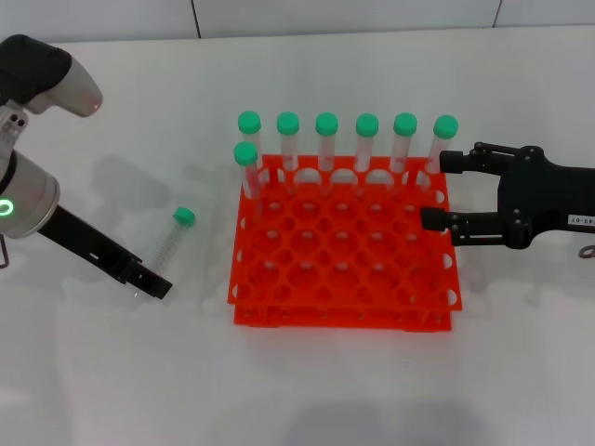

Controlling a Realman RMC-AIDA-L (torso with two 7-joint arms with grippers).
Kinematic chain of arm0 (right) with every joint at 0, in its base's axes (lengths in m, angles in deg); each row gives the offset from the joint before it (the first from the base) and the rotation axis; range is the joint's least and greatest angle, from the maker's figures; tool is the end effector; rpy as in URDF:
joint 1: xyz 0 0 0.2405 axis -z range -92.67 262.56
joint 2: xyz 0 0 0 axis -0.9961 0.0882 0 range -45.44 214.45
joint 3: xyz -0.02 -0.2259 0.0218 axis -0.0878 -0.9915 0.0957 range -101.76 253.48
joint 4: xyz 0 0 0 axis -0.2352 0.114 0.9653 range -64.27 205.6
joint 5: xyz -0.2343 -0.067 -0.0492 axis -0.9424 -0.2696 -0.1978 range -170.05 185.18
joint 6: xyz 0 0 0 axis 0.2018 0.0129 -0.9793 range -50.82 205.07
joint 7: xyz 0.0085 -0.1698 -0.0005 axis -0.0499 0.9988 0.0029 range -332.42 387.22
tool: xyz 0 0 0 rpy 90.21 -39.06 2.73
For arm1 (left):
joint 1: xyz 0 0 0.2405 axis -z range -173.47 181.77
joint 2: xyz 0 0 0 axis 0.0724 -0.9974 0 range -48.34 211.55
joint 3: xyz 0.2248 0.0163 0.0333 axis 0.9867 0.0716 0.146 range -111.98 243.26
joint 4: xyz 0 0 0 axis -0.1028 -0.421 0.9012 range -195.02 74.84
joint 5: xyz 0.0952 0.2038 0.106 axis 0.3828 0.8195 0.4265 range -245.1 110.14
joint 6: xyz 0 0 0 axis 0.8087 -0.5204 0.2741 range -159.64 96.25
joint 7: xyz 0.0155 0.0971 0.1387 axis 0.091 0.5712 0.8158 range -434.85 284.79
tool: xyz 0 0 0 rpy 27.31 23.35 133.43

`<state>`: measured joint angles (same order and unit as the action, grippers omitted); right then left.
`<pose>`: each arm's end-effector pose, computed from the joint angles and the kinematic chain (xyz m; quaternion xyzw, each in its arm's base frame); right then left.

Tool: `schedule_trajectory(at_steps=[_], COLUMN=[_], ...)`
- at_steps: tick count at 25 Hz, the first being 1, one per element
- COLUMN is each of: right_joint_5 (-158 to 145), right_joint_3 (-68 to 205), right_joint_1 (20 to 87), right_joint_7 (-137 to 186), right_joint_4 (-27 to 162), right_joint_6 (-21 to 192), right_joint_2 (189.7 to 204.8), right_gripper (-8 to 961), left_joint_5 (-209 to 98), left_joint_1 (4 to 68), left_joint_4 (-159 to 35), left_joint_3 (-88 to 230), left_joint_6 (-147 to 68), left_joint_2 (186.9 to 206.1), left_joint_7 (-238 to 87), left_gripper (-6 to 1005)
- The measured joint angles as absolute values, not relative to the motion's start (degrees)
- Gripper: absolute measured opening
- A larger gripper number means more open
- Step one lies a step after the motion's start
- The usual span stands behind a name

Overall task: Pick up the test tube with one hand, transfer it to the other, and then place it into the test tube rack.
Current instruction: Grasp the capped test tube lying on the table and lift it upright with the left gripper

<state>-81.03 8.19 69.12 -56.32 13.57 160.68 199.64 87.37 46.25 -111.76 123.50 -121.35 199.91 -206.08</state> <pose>0.2188 0.3469 0.0202 -0.9404 0.1472 0.2651 0.1537 -0.2433 0.3863 -0.0051 -0.8942 -0.3980 0.1803 0.0975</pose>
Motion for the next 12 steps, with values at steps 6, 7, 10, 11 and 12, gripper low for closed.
schedule_trajectory(at_steps=[6,7,10,11,12], right_joint_5=[-80.99,-80.99,-80.97,-80.96,-80.96], right_joint_3=[8.19,8.19,8.19,8.19,8.19], right_joint_1=[69.12,69.12,69.12,69.12,69.12], right_joint_7=[-56.29,-56.28,-56.24,-56.22,-56.2], right_joint_4=[13.73,13.77,13.94,13.99,14.02], right_joint_6=[160.73,160.73,160.76,160.77,160.78], right_joint_2=[199.64,199.64,199.64,199.64,199.64], right_gripper=[835,835,835,835,835], left_joint_5=[87.37,87.4,87.43,87.44,87.47], left_joint_1=[46.25,46.25,46.25,46.25,46.26], left_joint_4=[-111.76,-111.76,-111.77,-111.77,-111.77], left_joint_3=[123.47,123.47,123.47,123.47,123.47], left_joint_6=[-121.25,-121.25,-121.2,-121.18,-121.16], left_joint_2=[199.9,199.9,199.9,199.9,199.9], left_joint_7=[-206.09,-206.08,-206.08,-206.09,-206.1], left_gripper=[601,593,568,559,551])
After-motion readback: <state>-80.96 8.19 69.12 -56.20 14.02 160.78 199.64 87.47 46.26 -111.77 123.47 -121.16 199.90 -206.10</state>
